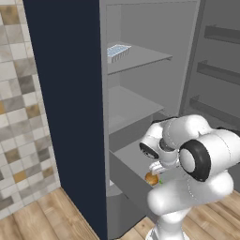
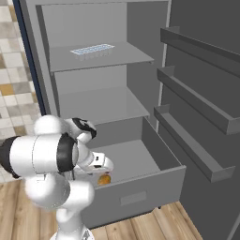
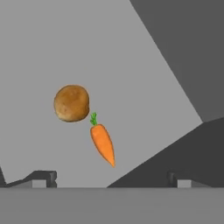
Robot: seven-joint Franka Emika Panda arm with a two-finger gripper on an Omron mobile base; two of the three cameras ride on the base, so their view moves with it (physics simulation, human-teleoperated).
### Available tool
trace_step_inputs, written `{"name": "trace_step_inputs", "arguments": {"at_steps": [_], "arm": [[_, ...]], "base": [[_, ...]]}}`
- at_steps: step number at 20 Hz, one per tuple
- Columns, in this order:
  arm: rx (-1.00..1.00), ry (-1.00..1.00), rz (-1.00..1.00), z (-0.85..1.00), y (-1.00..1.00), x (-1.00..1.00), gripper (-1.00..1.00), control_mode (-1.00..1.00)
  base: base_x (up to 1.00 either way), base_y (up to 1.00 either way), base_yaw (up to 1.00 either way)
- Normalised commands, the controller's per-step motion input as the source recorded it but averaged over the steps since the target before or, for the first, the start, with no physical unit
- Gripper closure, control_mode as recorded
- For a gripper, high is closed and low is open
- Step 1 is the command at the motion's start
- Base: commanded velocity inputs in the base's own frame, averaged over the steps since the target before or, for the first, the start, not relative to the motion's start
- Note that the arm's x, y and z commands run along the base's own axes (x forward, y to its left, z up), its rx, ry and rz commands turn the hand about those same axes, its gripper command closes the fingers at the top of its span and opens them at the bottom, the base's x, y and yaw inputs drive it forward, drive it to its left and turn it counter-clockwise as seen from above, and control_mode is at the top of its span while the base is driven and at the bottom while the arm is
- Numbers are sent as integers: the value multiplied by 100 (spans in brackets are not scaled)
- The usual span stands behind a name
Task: Place the carrot and potato inside the fridge drawer. Close the drawer after placing the vegetables.
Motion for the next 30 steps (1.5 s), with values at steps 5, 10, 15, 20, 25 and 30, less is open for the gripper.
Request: {"name": "trace_step_inputs", "arguments": {"at_steps": [5, 10, 15, 20, 25, 30], "arm": [[1, 7, -1, 100, -35, 0, -100, -100], [0, 10, -1, 100, -28, 0, -100, -100], [0, 13, -3, 100, -30, 0, -100, -100], [0, 13, -4, 100, -30, 0, -100, -100], [0, 11, -3, 100, -32, -3, -100, -100], [0, 12, -5, 100, -40, -16, -100, -100]], "base": [[0, 0, 0], [0, 0, 0], [0, 0, 0], [0, 0, 0], [0, 0, 0], [0, 0, 0]]}}
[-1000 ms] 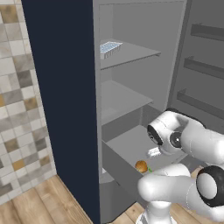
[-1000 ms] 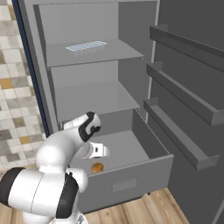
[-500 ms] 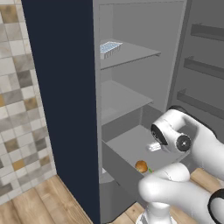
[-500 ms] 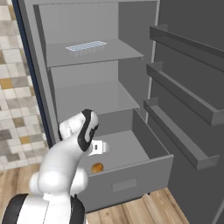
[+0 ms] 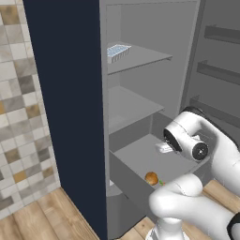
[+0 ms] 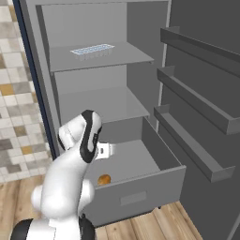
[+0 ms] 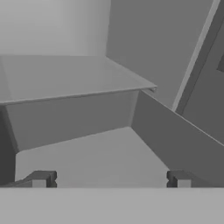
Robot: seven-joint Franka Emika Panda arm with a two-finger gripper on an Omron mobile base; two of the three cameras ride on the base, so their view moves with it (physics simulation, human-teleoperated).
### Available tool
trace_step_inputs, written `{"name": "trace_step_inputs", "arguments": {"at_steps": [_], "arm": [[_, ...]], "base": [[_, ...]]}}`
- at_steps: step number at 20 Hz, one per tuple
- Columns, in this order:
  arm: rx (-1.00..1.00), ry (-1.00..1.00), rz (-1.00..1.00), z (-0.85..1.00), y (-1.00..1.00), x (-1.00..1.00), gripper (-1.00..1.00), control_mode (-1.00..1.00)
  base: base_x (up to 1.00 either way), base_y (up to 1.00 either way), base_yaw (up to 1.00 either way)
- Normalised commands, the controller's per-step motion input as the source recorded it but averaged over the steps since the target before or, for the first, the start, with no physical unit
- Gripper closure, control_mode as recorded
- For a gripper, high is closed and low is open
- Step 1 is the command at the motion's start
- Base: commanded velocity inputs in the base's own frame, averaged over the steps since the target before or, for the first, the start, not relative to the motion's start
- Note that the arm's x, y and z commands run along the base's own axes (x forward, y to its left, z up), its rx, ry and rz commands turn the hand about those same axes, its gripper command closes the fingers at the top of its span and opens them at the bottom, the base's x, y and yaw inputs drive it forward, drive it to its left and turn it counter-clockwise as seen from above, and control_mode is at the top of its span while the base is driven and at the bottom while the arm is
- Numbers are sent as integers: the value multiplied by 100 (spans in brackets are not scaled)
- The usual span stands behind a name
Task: Place the carrot and potato inside the fridge drawer. Close the drawer after placing the vegetables.
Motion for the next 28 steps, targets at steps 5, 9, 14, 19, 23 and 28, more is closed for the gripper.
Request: {"name": "trace_step_inputs", "arguments": {"at_steps": [5, 9, 14, 19, 23, 28], "arm": [[0, 11, -5, 100, -52, -17, -100, -100], [0, 8, -4, 100, -56, -24, -100, -100], [0, 3, -2, 100, -57, -46, -100, -100], [-6, 0, 0, 88, -63, -95, -100, -100], [-4, 3, 0, 29, -77, -100, -100, -100], [0, 11, 0, 1, -96, -100, -100, -100]], "base": [[0, 0, 0], [0, 0, 0], [0, 0, 0], [0, 0, 0], [0, 0, 0], [0, 0, 0]]}}
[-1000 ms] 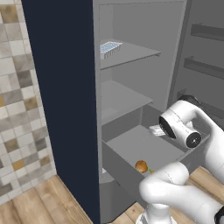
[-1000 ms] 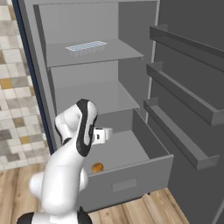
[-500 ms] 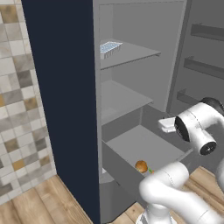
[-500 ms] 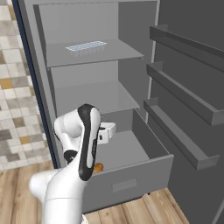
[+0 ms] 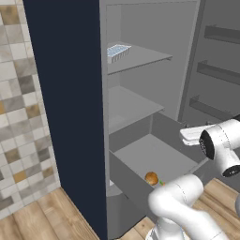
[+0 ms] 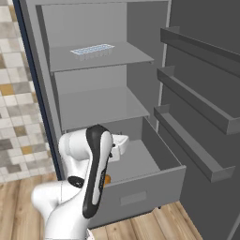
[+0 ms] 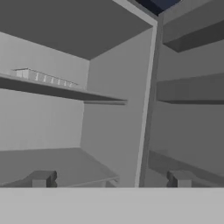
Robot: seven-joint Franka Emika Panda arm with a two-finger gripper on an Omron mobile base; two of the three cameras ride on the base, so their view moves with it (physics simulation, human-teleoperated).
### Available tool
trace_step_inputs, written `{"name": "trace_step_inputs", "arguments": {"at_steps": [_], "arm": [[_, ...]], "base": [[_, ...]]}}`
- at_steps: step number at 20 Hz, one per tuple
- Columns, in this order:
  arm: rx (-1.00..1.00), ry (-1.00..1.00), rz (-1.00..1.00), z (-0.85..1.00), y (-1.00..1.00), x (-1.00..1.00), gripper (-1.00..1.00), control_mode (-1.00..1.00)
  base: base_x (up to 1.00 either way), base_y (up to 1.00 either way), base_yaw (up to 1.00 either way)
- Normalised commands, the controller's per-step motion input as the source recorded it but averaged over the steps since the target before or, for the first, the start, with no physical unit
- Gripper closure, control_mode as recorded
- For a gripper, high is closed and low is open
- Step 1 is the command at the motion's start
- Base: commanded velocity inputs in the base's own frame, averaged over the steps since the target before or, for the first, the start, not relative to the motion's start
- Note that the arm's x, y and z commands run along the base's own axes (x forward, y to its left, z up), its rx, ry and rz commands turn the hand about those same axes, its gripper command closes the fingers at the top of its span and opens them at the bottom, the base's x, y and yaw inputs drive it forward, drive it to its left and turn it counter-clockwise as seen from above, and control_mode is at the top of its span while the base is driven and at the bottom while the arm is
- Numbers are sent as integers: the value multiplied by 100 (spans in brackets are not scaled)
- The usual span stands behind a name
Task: Place the carrot and potato inside the fridge drawer. Close the drawer after placing the vegetables.
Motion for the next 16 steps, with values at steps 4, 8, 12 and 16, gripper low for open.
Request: {"name": "trace_step_inputs", "arguments": {"at_steps": [4, 8, 12, 16], "arm": [[0, 18, 0, -4, -100, -100, -100, -100], [3, 15, 0, -28, -100, -100, -100, -100], [8, 9, 0, -66, -100, -100, -100, -100], [11, 9, 0, -96, -100, -100, -100, -100]], "base": [[0, 0, 0], [0, 0, 0], [0, 0, 0], [0, 0, 0]]}}
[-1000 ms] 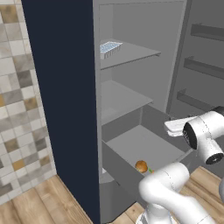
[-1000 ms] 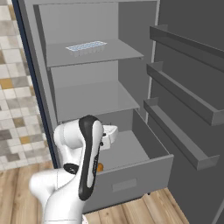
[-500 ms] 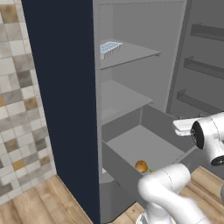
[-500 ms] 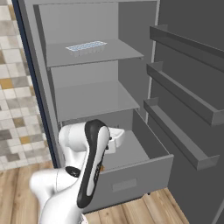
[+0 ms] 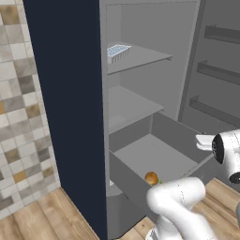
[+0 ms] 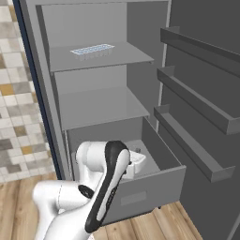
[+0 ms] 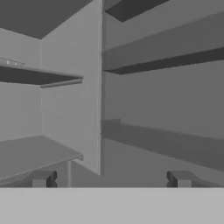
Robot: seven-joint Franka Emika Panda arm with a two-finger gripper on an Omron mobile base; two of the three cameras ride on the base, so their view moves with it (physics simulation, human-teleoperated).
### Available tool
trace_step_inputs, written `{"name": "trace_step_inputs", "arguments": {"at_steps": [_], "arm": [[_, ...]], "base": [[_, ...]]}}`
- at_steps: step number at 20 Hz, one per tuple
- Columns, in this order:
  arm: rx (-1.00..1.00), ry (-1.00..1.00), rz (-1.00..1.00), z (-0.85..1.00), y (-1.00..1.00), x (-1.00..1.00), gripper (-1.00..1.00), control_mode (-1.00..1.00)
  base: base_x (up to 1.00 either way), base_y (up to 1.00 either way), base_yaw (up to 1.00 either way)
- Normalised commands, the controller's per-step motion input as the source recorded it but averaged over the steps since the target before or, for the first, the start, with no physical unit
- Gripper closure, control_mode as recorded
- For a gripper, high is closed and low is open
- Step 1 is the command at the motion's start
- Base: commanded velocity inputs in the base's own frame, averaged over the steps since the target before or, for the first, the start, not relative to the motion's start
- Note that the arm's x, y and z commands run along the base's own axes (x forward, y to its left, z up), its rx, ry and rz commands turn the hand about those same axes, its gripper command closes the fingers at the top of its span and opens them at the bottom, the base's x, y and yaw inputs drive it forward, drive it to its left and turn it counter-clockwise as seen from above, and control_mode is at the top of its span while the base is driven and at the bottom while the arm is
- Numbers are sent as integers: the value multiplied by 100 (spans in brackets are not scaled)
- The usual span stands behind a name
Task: Place the carrot and potato inside the fridge drawer. Close the drawer after placing the vegetables.
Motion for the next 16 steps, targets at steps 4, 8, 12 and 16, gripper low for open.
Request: {"name": "trace_step_inputs", "arguments": {"at_steps": [4, 8, 12, 16], "arm": [[12, 10, 0, -100, -100, -100, -100, -100], [13, 9, 0, -96, -100, -100, -100, -100], [13, 4, 0, -78, -100, -100, -100, -100], [9, 6, 0, -81, -89, -93, -100, -100]], "base": [[0, 0, 0], [0, 0, 0], [0, 0, 0], [0, 0, 0]]}}
